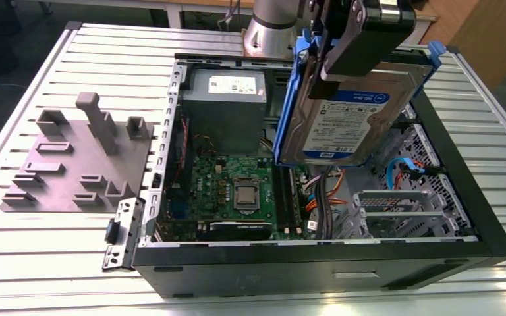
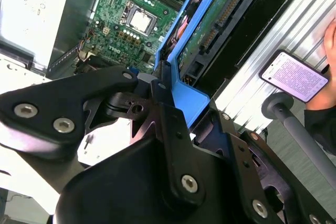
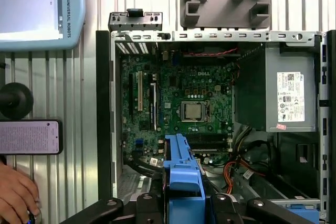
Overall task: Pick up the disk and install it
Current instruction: 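Insert the disk into the insertion slot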
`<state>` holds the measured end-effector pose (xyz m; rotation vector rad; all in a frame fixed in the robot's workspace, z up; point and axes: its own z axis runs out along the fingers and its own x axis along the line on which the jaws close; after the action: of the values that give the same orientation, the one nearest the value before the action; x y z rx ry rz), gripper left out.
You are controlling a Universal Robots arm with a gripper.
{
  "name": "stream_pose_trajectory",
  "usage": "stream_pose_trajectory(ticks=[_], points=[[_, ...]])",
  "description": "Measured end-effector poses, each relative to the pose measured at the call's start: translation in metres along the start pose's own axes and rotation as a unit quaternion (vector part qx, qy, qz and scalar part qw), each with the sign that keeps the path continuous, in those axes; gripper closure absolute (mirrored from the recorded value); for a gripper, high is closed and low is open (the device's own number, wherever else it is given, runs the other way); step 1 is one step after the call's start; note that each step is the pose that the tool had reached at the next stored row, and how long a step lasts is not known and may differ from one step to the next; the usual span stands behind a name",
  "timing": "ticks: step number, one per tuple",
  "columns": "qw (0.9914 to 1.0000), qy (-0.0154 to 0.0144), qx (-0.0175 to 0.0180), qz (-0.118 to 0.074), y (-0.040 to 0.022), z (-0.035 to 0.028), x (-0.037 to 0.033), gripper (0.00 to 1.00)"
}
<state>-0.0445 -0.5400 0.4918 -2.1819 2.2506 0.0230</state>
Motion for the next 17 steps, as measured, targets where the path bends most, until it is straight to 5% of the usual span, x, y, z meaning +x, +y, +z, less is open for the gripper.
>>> stream_pose_trajectory(ticks=[12,17], points=[[1.0,0.0,0.0,0.0,-0.0012,0.0002,0.0033,0.63],[1.0,0.0,-0.0009,0.0,-0.0105,0.0002,0.0032,0.63]])
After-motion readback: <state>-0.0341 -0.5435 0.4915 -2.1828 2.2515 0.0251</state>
